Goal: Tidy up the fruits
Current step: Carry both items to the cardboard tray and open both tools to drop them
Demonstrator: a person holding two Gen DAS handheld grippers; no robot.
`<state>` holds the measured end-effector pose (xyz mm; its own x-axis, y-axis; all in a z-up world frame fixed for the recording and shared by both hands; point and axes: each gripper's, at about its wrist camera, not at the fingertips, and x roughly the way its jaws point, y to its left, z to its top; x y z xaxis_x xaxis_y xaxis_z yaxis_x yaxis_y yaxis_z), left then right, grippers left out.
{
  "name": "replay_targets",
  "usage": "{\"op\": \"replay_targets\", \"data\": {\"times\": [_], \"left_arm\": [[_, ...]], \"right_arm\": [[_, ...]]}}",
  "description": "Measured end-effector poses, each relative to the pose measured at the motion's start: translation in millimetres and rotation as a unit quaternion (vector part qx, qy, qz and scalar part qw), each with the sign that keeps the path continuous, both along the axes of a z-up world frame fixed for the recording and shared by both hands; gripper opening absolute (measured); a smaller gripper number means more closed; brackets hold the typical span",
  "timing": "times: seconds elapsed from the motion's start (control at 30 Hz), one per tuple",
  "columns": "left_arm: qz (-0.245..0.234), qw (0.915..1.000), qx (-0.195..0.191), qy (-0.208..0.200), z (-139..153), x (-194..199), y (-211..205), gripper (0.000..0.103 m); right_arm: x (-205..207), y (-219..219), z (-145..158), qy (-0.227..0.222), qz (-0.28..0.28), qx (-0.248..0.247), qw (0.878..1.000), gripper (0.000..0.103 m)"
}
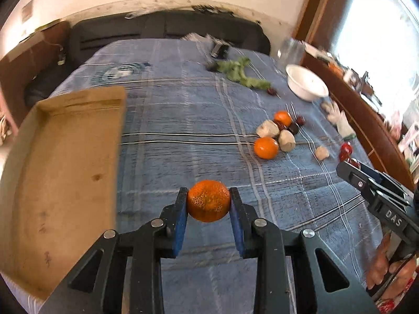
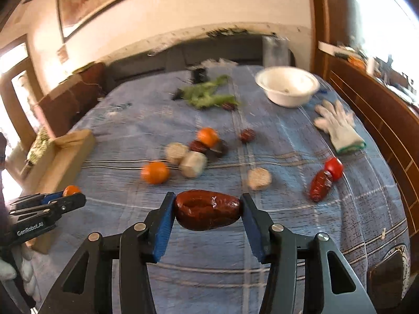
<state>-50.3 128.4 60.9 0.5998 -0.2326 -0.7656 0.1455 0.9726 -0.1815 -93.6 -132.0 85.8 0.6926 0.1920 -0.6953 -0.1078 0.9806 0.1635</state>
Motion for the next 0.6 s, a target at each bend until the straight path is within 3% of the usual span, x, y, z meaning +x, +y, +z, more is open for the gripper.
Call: {"op": "replay_targets", "data": {"times": [0.2, 0.4, 0.6], "left_arm": [[0.091, 0.9953, 0.026, -0.017, 11.8, -28.8, 71.6, 0.029], [0.184, 0.9821, 0.043, 0.003, -2.2, -45.8, 146.1, 0.029], [0.222, 0.9732, 0.051, 0.034, -22.9, -50.3, 180.8, 0.03]], "right_arm": [[-14.1, 68.8, 22.0, -0.007, 0.093, 0.032, 0.995, 0.054], [-18.9, 160.5, 19.9, 0.019, 0.208, 0.062, 0.976, 0.055], [-26.5, 235.6, 2.9, 0.029, 0.282, 0.033, 0.958, 0.055]]}}
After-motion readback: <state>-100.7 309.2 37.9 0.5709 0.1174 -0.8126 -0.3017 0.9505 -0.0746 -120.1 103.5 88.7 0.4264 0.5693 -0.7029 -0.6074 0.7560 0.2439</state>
